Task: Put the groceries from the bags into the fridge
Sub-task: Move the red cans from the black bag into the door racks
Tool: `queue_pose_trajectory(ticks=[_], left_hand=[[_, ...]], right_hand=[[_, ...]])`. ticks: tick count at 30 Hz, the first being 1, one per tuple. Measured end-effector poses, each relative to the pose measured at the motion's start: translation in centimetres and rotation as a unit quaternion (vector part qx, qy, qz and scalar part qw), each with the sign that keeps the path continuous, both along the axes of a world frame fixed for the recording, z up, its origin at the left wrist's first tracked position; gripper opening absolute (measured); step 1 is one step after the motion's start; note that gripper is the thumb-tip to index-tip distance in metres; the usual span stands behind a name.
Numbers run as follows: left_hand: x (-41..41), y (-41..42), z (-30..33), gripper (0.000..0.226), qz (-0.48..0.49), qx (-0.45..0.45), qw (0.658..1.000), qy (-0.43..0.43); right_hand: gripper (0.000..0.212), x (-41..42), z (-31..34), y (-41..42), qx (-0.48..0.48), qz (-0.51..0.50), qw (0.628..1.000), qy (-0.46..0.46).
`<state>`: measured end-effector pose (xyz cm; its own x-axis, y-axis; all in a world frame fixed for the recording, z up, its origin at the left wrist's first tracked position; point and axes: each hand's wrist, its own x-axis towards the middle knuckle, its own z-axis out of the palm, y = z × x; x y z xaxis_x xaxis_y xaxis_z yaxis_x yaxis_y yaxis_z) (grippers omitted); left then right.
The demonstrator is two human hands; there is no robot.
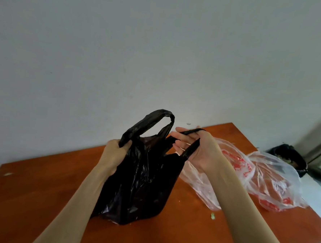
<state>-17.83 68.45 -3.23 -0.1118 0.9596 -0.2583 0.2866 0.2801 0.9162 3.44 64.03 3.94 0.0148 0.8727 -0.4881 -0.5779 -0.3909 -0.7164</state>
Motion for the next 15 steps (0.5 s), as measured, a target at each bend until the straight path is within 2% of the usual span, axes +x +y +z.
queue_pose_trajectory(ticks=[5,8,12,15], left_hand=[[1.0,-0.1,1.9,0.024,0.000,0.026,0.999,-0.031],[1.9,-0.5,2.6,0.021,-0.006,0.044,0.997,-0.056],[2.7,-0.6,1.7,0.017,-0.009,0.058,0.998,-0.029],[2.5,-0.8,1.9,0.018,-0.023,0.064,0.997,-0.025]], right_hand=[[0.056,0.4,0.9,-0.1,0.046,-0.037,0.997,-0.039],[0.046,1.3,0.8,0.0,0.056,-0.087,0.995,-0.012],[0.028,2.9,-0.5,-0.1,0.059,-0.134,0.989,0.006],[0.030,3.9,-1.3,-0.3,0.087,-0.139,0.986,0.000]])
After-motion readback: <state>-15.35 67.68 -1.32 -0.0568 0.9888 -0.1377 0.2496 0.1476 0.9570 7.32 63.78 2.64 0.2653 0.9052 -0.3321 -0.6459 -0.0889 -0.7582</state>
